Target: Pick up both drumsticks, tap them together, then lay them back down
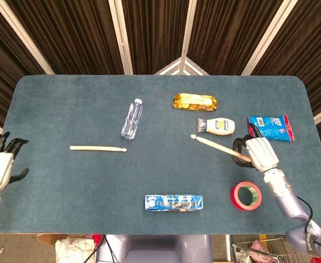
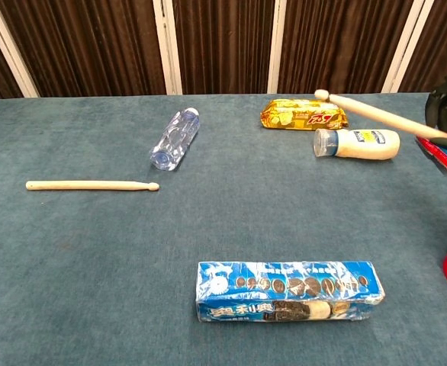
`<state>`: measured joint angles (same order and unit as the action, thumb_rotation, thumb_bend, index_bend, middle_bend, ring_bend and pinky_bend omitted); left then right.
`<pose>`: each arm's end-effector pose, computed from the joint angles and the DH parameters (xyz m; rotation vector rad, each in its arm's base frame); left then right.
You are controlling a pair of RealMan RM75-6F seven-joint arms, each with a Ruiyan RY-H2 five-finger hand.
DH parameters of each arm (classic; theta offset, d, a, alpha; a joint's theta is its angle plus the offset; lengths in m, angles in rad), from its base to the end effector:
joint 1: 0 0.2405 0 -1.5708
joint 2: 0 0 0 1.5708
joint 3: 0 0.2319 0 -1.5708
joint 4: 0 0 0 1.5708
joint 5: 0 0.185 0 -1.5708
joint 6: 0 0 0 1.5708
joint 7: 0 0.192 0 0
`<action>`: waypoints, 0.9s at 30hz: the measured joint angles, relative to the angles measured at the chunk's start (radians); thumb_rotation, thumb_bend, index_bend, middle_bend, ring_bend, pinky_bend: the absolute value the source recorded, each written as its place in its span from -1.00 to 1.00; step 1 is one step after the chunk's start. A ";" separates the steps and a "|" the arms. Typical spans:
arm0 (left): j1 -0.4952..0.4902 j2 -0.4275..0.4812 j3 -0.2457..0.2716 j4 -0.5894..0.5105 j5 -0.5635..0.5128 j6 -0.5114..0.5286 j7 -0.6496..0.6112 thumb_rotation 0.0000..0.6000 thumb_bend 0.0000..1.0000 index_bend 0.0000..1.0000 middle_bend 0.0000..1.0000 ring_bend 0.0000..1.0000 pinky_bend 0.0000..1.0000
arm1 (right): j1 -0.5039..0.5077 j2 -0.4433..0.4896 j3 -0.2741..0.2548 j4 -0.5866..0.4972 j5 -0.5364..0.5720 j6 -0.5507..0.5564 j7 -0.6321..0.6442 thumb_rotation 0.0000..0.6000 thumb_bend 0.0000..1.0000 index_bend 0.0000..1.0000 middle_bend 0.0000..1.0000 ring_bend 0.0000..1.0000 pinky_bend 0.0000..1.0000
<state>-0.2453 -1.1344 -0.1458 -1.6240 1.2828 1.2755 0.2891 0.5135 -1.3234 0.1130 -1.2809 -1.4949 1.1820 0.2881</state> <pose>-0.2757 0.2851 0.1601 -1.4494 -0.8078 -0.6838 -0.2163 -0.3556 0.1036 1.6551 -0.9538 1.1364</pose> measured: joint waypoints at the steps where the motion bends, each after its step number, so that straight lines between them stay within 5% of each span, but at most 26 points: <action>1: -0.013 0.000 -0.003 0.005 -0.005 -0.021 0.006 1.00 -0.38 -0.50 -0.53 -1.00 -1.00 | 0.000 0.006 0.002 -0.008 -0.002 0.003 0.008 1.00 -0.16 0.53 0.27 -0.12 -1.00; 15: -0.218 -0.125 -0.036 0.184 -0.118 -0.290 0.080 1.00 -0.38 -0.35 -0.40 -1.00 -1.00 | 0.004 0.075 0.037 -0.099 -0.027 0.052 0.086 1.00 -0.16 0.53 0.27 -0.12 -1.00; 27: -0.302 -0.258 -0.025 0.354 -0.152 -0.366 0.111 1.00 -0.28 -0.17 -0.27 -0.99 -1.00 | 0.001 0.101 0.059 -0.123 0.018 0.044 0.058 1.00 -0.16 0.54 0.27 -0.12 -1.00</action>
<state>-0.5470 -1.3924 -0.1703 -1.2697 1.1310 0.9099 0.4004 0.5143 -1.2220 0.1723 -1.4040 -1.4770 1.2264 0.3458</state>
